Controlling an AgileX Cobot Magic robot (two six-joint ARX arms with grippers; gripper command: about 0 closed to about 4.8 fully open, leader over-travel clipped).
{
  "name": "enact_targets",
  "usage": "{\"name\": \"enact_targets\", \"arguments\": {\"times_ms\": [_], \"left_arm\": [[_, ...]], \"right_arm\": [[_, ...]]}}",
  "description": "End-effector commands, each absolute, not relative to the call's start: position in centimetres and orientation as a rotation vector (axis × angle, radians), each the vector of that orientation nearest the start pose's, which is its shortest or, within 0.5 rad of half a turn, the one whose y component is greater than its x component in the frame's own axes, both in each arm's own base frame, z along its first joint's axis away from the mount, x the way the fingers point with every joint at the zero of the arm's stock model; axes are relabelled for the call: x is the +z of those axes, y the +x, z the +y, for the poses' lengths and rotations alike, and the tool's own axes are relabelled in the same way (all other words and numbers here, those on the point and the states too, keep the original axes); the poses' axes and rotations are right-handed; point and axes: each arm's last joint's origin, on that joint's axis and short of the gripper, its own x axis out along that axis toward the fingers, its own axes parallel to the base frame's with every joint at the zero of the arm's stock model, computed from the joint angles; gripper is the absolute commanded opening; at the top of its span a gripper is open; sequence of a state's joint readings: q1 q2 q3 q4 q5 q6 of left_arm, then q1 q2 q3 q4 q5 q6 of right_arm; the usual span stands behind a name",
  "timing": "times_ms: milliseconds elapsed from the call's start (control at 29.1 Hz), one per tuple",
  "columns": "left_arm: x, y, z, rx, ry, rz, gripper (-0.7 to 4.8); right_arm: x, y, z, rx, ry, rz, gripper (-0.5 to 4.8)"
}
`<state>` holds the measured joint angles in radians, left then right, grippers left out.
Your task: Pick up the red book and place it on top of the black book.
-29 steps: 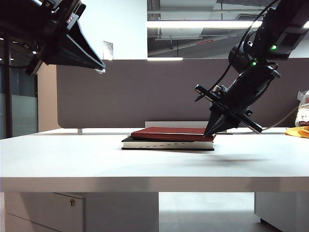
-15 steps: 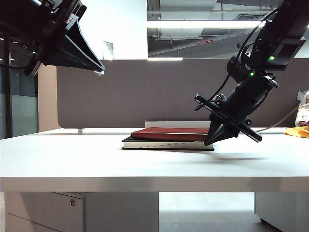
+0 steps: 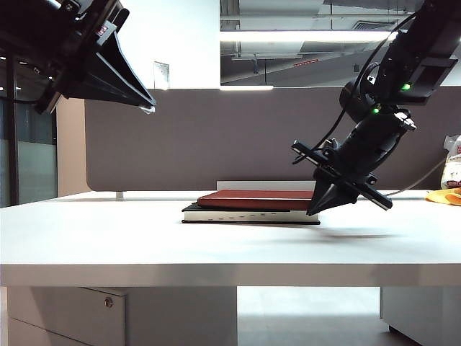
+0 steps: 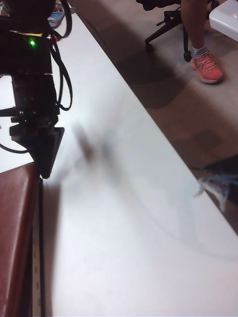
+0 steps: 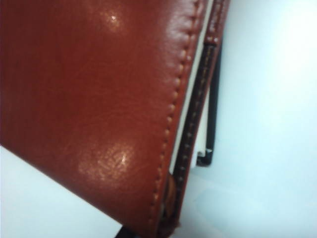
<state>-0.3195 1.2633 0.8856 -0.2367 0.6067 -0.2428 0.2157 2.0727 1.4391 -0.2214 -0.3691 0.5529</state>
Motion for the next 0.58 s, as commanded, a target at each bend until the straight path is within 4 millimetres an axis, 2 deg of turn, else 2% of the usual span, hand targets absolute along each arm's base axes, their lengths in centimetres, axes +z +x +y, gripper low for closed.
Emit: {"name": "enact_targets", "arguments": {"times_ms": [34, 585], "left_arm": [[26.93, 24.55, -9.92, -0.827, -0.304, 0.735, -0.06], [26.82, 24.48, -9.90, -0.825, -0.305, 0.749, -0.06]], "right_arm": [[17.31, 43.26, 10.48, 0.302, 0.566, 0.945, -0.03], [17.66, 43.80, 9.72, 0.290, 0.598, 0.892, -0.03]]}}
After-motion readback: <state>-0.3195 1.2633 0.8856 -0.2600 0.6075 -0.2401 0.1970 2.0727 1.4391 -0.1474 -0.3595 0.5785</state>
